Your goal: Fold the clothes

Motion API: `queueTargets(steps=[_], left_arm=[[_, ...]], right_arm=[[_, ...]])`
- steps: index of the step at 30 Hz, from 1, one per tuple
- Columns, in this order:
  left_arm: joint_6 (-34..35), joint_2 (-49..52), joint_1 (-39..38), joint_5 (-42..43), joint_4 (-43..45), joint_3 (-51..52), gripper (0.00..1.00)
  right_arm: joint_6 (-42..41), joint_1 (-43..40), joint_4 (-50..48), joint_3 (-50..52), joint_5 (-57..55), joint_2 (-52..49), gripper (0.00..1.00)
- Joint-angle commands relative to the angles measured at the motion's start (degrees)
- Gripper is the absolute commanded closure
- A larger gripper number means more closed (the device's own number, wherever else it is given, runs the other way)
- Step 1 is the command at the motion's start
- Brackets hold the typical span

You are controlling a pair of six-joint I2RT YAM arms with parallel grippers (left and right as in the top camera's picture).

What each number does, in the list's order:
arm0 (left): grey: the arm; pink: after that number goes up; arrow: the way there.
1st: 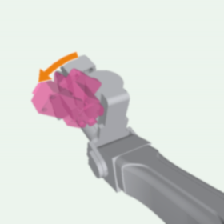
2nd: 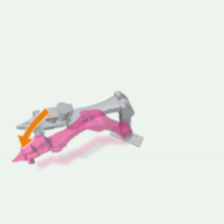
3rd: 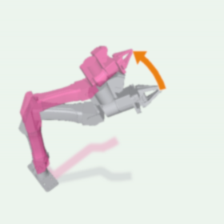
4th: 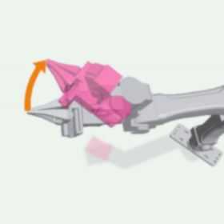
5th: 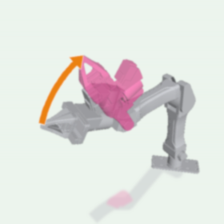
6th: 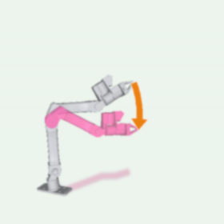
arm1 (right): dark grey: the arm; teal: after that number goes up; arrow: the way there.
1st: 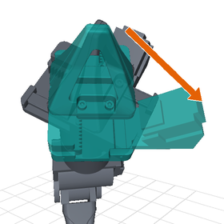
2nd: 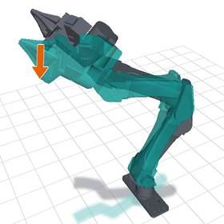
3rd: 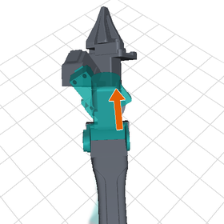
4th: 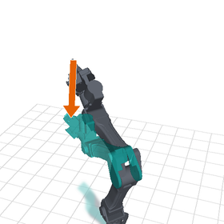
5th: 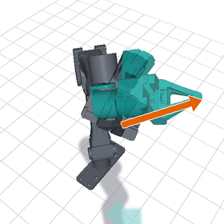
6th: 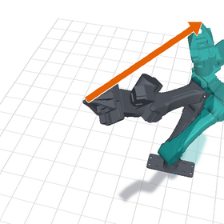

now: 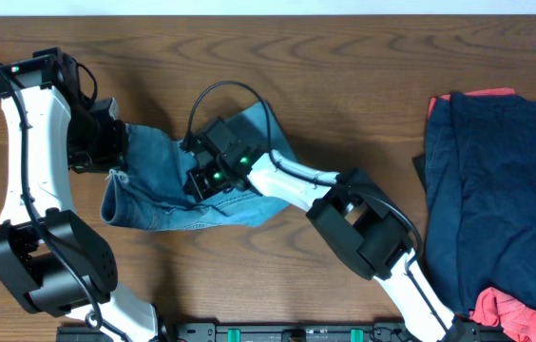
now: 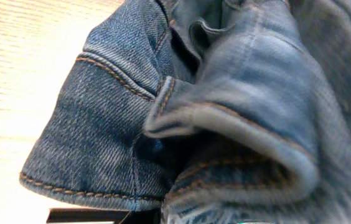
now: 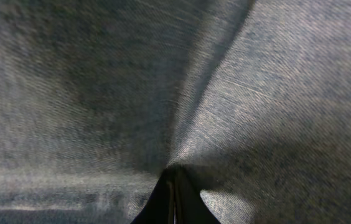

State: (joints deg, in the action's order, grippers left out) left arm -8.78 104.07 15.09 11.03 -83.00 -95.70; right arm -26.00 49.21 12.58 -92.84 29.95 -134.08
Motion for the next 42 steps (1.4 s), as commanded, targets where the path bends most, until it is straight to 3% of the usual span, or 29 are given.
queueTargets(steps=[1,12,17,26,33,42], left_arm=[[0.52,-0.04,-0.07,-0.15,-0.55,-0.22,0.94],[1.75,-0.04,-0.09,0.50,-0.96,-0.35,0.94],[2.01,-0.04,-0.07,4.90,-1.20,-1.68,0.94],[2.03,-0.04,-0.09,12.90,-1.03,-2.47,0.94],[2.05,-0.42,-0.59,22.14,-3.23,-6.43,0.94],[8.48,-1.81,-8.09,22.82,0.76,-10.86,0.94]], right_arm=[[2.58,0.72,1.36,0.24,0.52,0.46,0.98],[4.61,-6.91,7.17,0.22,-2.78,12.28,0.94],[3.65,-7.06,9.62,0.28,-2.97,9.73,0.96],[2.23,0.37,10.19,0.28,0.15,-0.83,0.99],[1.03,0.90,11.82,0.28,-0.07,-1.25,0.99],[1.25,0.48,14.08,0.26,0.20,-1.14,0.96]])
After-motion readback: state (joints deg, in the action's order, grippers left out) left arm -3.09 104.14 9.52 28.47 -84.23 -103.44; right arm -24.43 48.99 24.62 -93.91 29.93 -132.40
